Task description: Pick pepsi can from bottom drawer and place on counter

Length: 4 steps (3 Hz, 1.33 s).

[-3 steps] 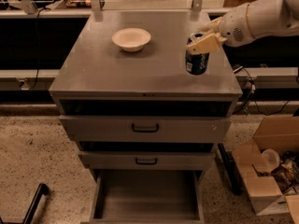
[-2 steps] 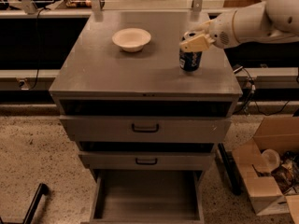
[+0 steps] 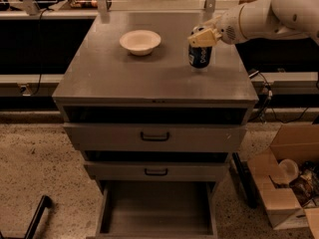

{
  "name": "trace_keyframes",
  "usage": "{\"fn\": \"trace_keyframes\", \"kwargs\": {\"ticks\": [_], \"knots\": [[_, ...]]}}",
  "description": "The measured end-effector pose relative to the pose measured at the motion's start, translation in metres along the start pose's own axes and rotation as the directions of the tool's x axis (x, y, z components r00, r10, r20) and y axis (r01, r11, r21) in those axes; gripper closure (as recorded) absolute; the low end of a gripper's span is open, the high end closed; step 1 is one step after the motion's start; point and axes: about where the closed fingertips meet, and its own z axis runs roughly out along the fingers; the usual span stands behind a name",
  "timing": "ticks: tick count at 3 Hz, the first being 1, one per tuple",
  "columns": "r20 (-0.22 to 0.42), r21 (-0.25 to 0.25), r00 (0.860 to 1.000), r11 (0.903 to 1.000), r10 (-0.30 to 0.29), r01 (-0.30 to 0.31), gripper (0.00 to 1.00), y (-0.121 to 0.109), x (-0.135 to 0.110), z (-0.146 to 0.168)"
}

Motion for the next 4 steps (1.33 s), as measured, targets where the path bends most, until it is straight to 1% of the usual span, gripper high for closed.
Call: {"fn": "trace_keyframes", "kwargs": {"ticks": [3,4], "knots": [[-0.001,-0.013,1.000,0.9999,0.000,0.000,0.12,0.0048,0.0002,0.0077],[-0.002,-0.017,1.000,0.9999,0.000,0.000,0.00,0.0061,0.0002,0.0098]]}}
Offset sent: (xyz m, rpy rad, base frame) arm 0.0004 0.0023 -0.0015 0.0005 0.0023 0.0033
